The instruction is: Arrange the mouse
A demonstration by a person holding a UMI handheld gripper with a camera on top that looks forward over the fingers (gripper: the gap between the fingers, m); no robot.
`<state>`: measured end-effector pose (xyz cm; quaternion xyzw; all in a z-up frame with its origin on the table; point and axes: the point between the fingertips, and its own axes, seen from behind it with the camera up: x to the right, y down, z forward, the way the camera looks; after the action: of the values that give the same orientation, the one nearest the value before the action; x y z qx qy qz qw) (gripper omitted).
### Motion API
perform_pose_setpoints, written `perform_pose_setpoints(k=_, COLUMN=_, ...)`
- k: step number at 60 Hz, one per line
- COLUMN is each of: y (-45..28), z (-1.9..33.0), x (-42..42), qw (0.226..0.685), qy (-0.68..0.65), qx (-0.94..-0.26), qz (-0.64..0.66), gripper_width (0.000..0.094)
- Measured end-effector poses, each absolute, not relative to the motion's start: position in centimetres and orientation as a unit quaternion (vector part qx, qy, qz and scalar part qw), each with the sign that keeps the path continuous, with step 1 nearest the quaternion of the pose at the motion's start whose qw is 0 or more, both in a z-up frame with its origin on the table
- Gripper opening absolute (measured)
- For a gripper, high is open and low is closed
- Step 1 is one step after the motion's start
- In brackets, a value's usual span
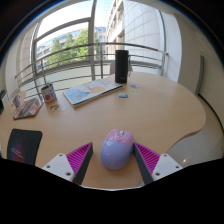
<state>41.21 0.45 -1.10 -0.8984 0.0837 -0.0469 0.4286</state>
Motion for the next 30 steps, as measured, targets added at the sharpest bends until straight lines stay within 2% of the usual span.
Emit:
perform_pose_setpoints(k=4, y=1.6, z=-1.1, x=41.2, qw=0.431, qy=0.084, qx=-0.897, qz=-0.051, gripper_width=0.0776)
perform_pose_setpoints(k=10, y=2.9, z=-1.1, x=40.9, qw=0.433, qy=0.081, qx=-0.896, qz=-0.052, gripper_width=0.0574)
perform_pose_setpoints(k=24, y=3.2, z=-0.6, x=41.2, qw=0.430, qy=0.063, qx=-0.897, qz=-0.079, gripper_width=0.0455)
perform_pose_setpoints(k=27, y=3.0, z=1.0, x=41.3, qw=0.438, qy=0.068, qx=-0.892, qz=-0.088, gripper_width=0.0446)
perform_pose_setpoints(k=30, y=3.0, z=4.0, x=41.3, qw=0.457, qy=0.080, qx=-0.880, qz=-0.097, gripper_width=0.0446)
